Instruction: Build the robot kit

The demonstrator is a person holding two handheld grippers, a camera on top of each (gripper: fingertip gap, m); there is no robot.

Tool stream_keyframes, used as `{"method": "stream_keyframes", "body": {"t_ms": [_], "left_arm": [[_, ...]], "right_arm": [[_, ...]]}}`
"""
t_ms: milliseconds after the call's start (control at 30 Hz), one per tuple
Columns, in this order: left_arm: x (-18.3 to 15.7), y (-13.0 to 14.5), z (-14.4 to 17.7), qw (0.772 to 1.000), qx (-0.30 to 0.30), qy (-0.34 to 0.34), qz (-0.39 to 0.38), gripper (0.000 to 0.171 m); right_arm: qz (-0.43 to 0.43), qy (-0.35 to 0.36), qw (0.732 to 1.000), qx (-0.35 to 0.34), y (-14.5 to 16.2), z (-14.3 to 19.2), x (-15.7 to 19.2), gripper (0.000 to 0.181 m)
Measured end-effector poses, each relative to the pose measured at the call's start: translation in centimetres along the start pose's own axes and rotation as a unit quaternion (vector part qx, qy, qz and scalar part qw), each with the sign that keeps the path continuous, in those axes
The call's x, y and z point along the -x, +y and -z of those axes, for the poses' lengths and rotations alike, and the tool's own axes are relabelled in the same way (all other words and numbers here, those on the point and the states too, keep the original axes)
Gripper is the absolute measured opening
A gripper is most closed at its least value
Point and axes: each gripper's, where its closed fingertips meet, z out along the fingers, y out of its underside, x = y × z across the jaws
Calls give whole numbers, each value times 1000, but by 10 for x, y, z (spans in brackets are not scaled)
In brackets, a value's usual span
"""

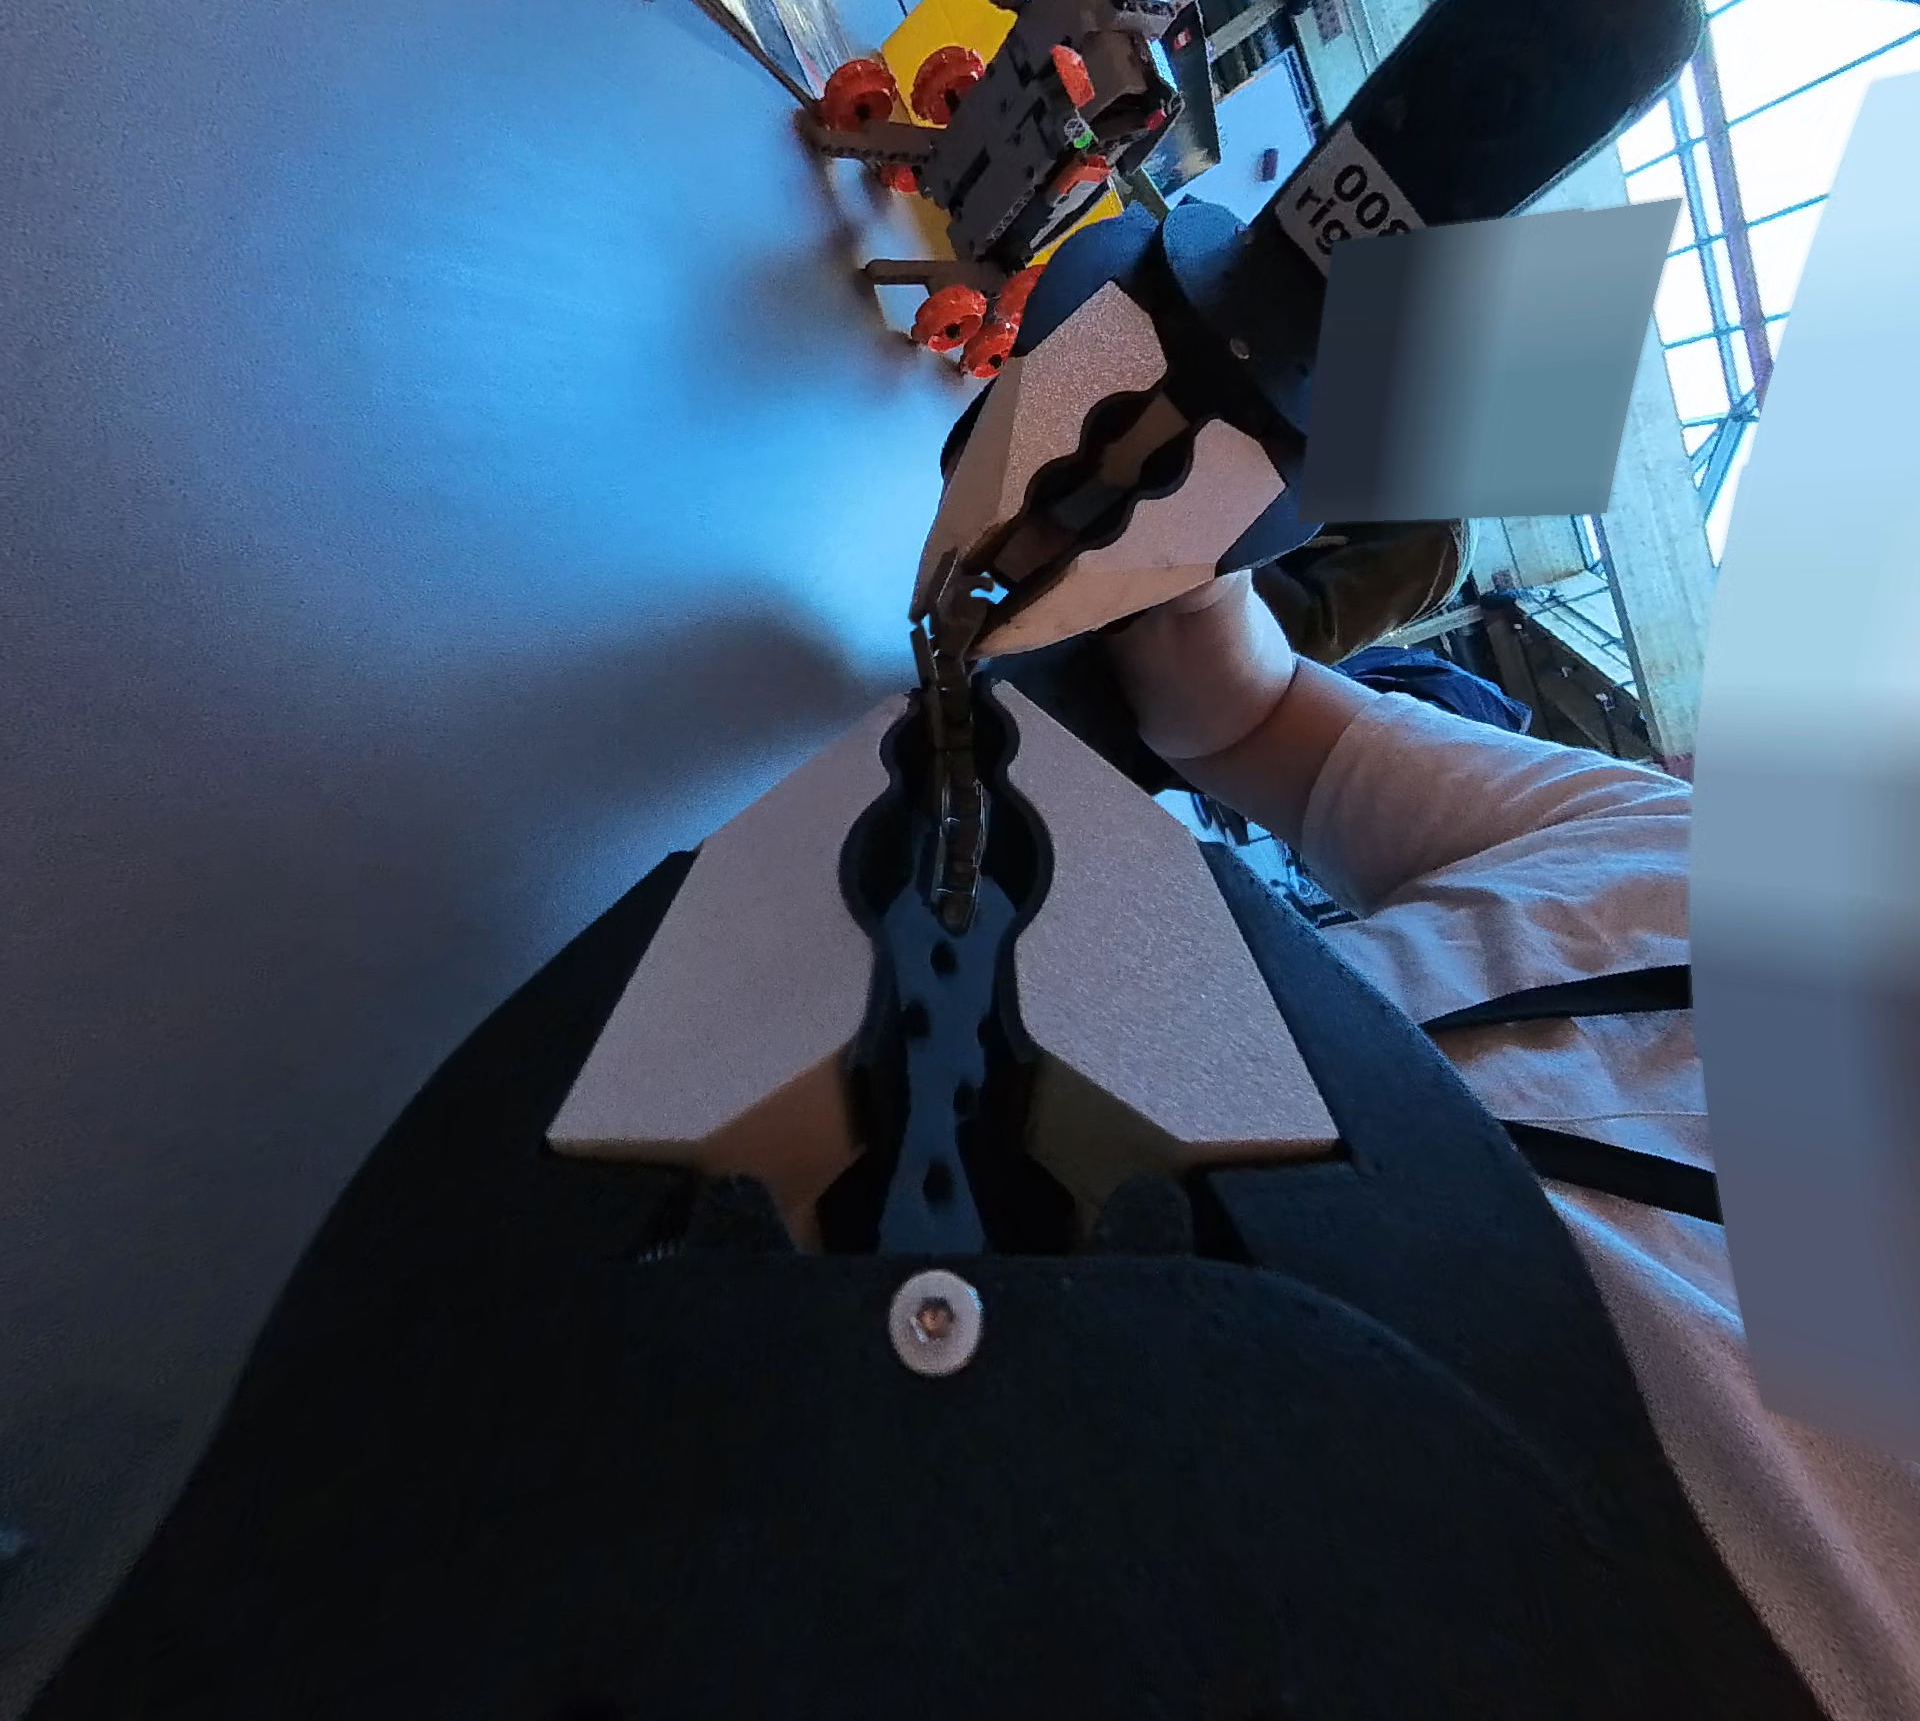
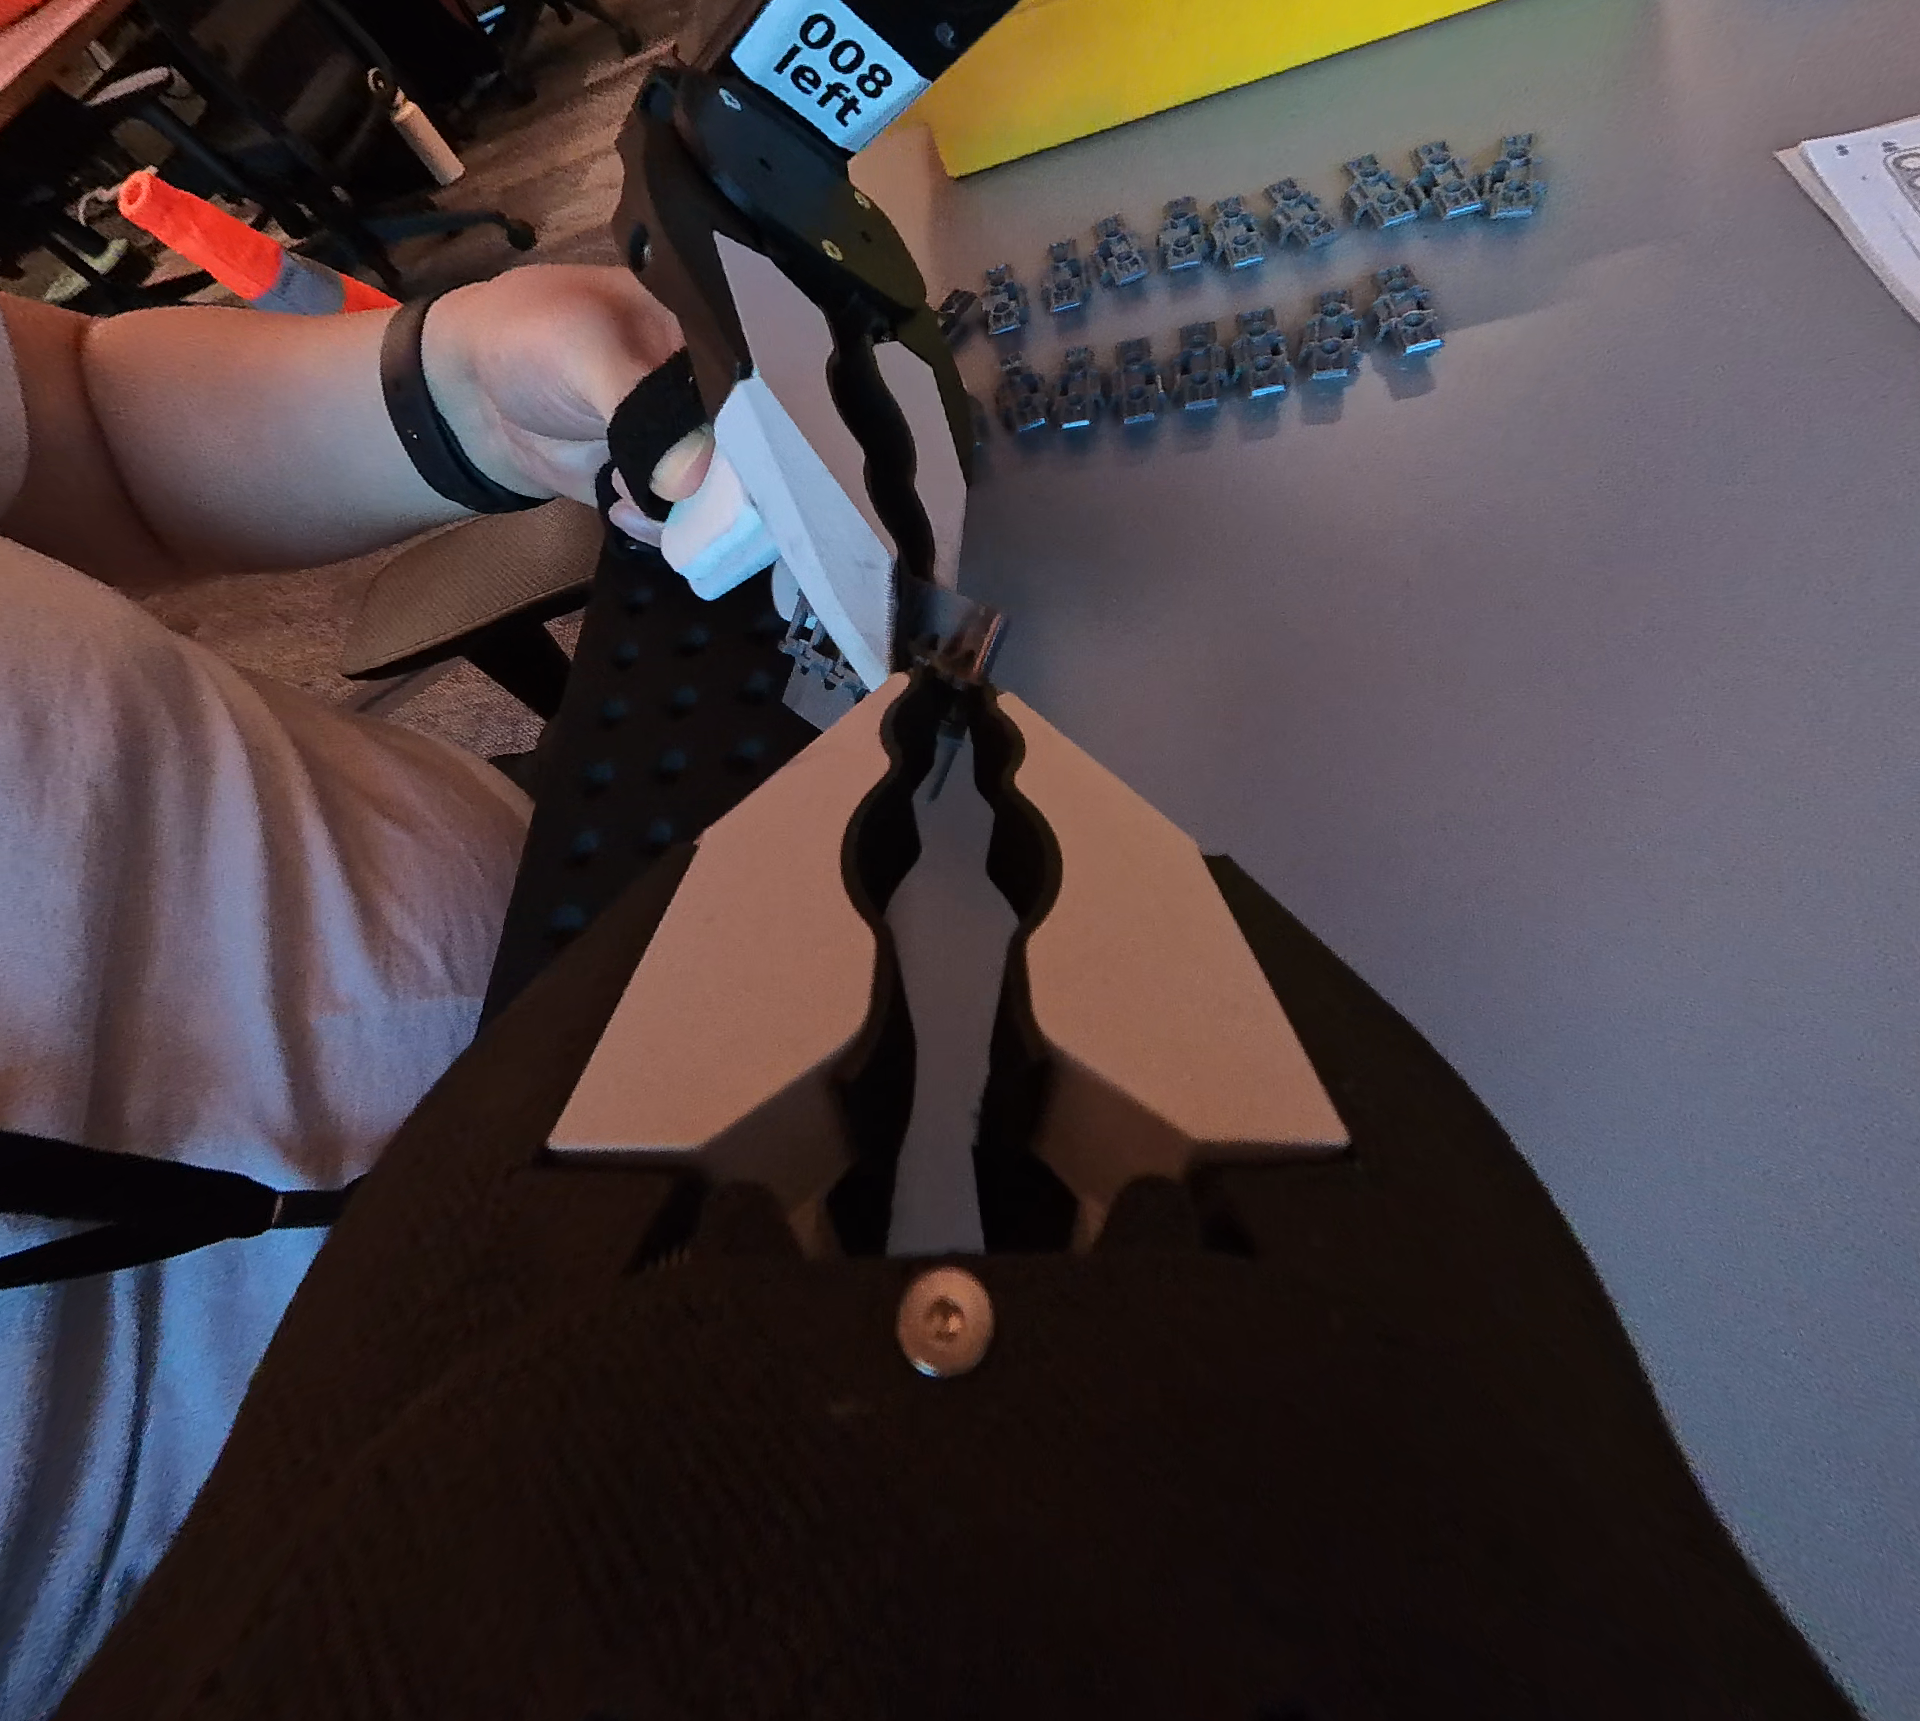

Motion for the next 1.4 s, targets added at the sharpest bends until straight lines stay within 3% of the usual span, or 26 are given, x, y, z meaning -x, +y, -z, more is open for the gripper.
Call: {"method": "stream_keyframes", "body": {"t_ms": [867,1067,1400], "left_arm": [[1,-2,2,1000,-14,-3,3,5],[2,-15,5,998,-53,11,29,6],[-2,-24,12,995,-85,33,33,5]], "right_arm": [[15,57,998,-17,-1,-8,-5,7],[-29,64,995,-65,-14,-6,-12,7],[-121,4,984,-127,-28,-2,-10,7]]}}
